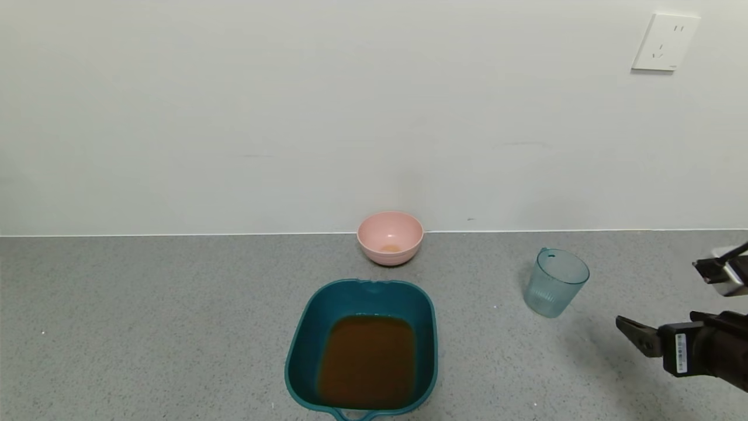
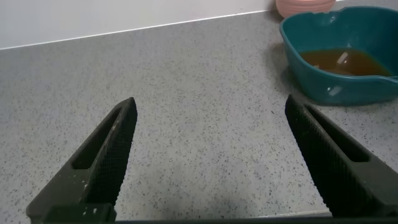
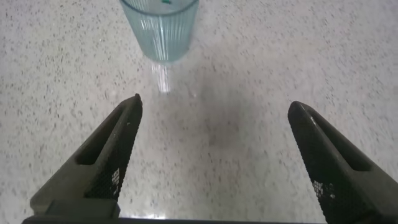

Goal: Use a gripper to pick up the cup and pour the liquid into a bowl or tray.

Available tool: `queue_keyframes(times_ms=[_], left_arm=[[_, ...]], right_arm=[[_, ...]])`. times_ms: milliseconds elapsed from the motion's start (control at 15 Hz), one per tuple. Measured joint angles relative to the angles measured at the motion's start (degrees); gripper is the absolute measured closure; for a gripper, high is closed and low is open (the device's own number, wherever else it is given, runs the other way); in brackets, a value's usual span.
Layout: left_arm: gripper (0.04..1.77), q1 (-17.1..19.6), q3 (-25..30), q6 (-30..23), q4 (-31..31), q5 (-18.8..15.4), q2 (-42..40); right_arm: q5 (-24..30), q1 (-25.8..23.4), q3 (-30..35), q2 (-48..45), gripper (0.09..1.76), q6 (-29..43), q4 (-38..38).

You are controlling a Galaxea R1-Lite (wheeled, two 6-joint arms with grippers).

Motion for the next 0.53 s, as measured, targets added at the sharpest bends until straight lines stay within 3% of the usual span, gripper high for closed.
queue_keyframes(times_ms=[200,533], left_arm=[[0.09,0.0,0.0,0.0,0.0,0.0,0.0],[0.09,0.0,0.0,0.0,0.0,0.0,0.0]], right_arm=[[0.0,-0.2,3.9,-7.4,0.15,0.0,1.9],[-0.1,-0.6,5.5,-23.0,0.15,0.0,14.0]])
